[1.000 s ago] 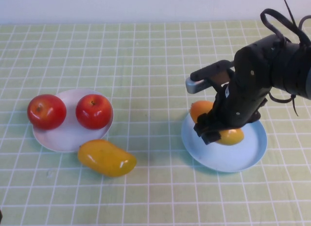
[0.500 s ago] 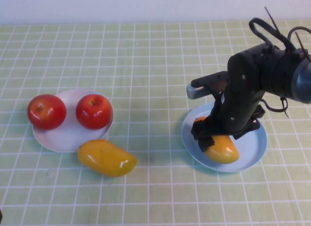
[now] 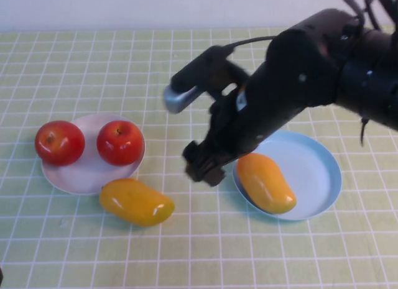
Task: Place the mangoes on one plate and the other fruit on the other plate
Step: Put another type of fruit in the right plate
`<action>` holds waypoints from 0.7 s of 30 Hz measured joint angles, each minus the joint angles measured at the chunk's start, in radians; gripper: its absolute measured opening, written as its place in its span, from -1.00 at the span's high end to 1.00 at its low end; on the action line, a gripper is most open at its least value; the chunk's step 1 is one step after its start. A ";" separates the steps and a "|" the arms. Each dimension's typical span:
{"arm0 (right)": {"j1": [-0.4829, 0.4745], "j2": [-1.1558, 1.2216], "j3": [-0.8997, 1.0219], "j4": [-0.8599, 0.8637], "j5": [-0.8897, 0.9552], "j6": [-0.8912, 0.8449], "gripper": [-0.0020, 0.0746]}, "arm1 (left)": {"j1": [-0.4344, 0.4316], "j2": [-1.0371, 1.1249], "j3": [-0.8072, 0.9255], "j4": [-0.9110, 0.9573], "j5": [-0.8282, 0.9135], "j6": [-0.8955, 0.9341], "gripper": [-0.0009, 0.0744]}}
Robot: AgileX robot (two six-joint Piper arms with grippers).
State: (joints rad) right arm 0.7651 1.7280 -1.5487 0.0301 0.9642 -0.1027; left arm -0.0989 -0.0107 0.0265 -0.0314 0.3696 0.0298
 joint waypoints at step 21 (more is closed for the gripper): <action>0.158 0.414 -0.296 0.107 -0.081 -0.424 -0.85 | 0.000 0.000 0.000 0.000 0.000 0.000 0.97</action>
State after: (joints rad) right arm 0.9231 2.1418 -1.8444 0.1367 0.8831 -0.5272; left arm -0.0989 -0.0107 0.0265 -0.0314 0.3696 0.0298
